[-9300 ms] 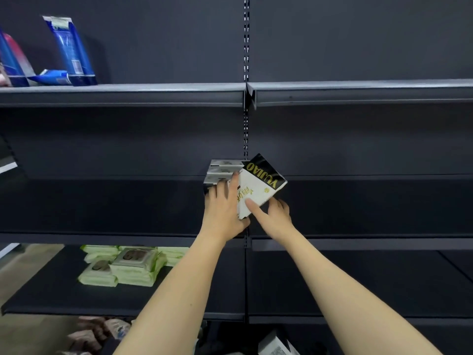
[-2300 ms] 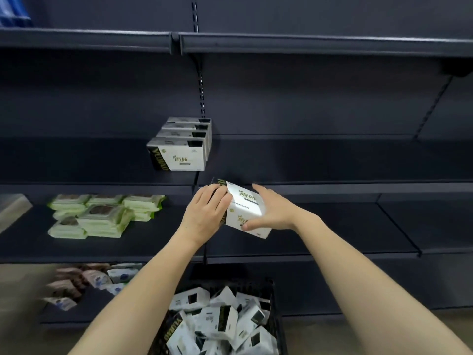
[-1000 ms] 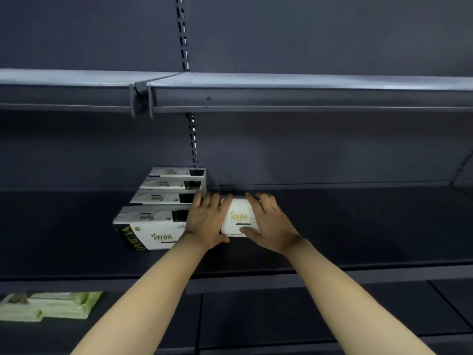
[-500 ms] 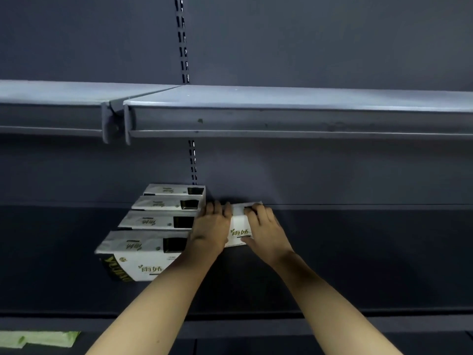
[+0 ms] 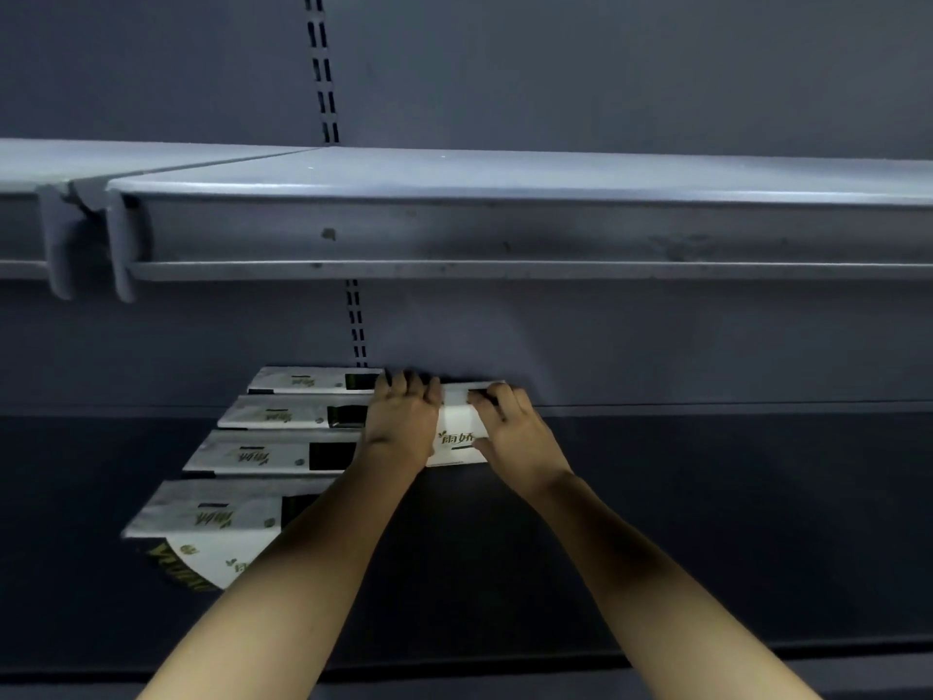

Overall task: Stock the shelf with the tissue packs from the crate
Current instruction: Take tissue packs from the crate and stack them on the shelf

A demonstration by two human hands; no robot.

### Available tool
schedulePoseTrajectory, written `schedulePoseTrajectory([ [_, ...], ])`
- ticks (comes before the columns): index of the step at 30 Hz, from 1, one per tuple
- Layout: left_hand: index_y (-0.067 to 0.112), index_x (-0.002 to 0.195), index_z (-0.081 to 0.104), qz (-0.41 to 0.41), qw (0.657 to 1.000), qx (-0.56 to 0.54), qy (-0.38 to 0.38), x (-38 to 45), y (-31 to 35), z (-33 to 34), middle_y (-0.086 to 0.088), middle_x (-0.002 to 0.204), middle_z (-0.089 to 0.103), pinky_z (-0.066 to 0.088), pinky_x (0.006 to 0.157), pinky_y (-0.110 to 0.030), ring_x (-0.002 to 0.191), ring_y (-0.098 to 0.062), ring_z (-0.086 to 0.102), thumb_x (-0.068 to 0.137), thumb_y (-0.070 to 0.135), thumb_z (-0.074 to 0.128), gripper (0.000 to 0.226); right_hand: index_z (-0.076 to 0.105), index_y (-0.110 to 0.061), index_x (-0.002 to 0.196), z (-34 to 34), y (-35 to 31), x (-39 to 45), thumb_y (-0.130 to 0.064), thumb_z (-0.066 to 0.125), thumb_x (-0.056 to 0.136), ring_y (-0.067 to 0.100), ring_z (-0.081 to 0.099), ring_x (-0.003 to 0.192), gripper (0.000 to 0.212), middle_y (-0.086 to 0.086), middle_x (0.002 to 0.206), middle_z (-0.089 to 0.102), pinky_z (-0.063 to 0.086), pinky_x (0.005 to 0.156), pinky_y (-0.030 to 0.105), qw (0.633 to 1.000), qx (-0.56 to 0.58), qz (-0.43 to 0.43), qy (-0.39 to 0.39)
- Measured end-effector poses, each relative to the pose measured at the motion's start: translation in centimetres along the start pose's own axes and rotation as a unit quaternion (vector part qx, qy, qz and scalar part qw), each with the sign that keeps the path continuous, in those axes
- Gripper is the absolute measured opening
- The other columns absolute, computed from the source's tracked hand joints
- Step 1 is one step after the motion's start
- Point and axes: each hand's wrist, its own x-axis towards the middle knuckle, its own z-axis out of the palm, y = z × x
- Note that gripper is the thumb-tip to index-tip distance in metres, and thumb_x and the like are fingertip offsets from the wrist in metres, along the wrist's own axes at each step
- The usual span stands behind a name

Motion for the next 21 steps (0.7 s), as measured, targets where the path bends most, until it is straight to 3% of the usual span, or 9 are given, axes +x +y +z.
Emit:
schedulePoseTrajectory([
  [5, 0.015, 0.149, 0.009, -0.006, 1.000, 0.017, 0.000, 1.4, -0.3, 0.4, -0.014, 0.149, 0.029, 0.015, 0.115, -0.047, 0.138, -0.034, 0.023, 0.081, 0.044, 0.067, 0.094, 0.039, -0.009, 0.140, 0.4, 0.6, 0.8, -0.014, 0.063, 0.086, 0.028, 0.035, 0.126, 0.060, 0.012, 0.137, 0.038, 0.039, 0.098, 0.036, 1.000, 0.003, 0.004, -0.009],
  [9, 0.016, 0.149, 0.011, -0.021, 0.999, 0.028, -0.012, 2.4, -0.5, 0.5, -0.014, 0.148, 0.032, 0.016, 0.114, -0.047, 0.137, -0.034, 0.025, 0.083, 0.041, 0.066, 0.090, 0.047, -0.005, 0.135, 1.3, 0.7, 1.6, -0.006, 0.067, 0.079, 0.033, 0.044, 0.119, 0.059, 0.017, 0.131, 0.046, 0.044, 0.093, 0.040, 1.000, -0.002, 0.005, 0.003],
  [14, 0.018, 0.148, 0.016, -0.042, 0.998, -0.034, -0.026, 2.9, -0.4, 0.6, -0.014, 0.142, 0.027, 0.038, 0.102, -0.041, 0.131, -0.033, 0.032, 0.083, 0.032, 0.069, 0.084, 0.044, -0.006, 0.136, 1.3, 1.0, 2.5, -0.008, 0.067, 0.081, 0.031, 0.040, 0.122, 0.060, 0.016, 0.132, 0.042, 0.044, 0.094, 0.041, 1.000, -0.004, 0.003, -0.007],
  [19, 0.013, 0.142, 0.026, -0.044, 0.998, -0.038, -0.019, 3.2, -0.3, 0.8, -0.012, 0.136, 0.032, 0.047, 0.091, -0.040, 0.123, -0.033, 0.042, 0.084, 0.025, 0.068, 0.073, 0.062, -0.004, 0.115, 1.8, 0.9, 2.6, -0.002, 0.083, 0.057, 0.033, 0.058, 0.098, 0.061, 0.017, 0.110, 0.058, 0.053, 0.073, 0.038, 0.999, -0.025, 0.019, 0.009],
  [21, 0.011, 0.140, 0.028, -0.049, 0.998, -0.041, -0.013, 3.2, -0.3, 0.8, -0.013, 0.135, 0.034, 0.047, 0.090, -0.039, 0.121, -0.033, 0.045, 0.085, 0.024, 0.068, 0.069, 0.062, -0.007, 0.115, 1.7, 0.6, 2.7, -0.003, 0.084, 0.057, 0.031, 0.057, 0.101, 0.063, 0.015, 0.112, 0.058, 0.052, 0.075, 0.036, 0.999, -0.030, 0.022, 0.016],
])
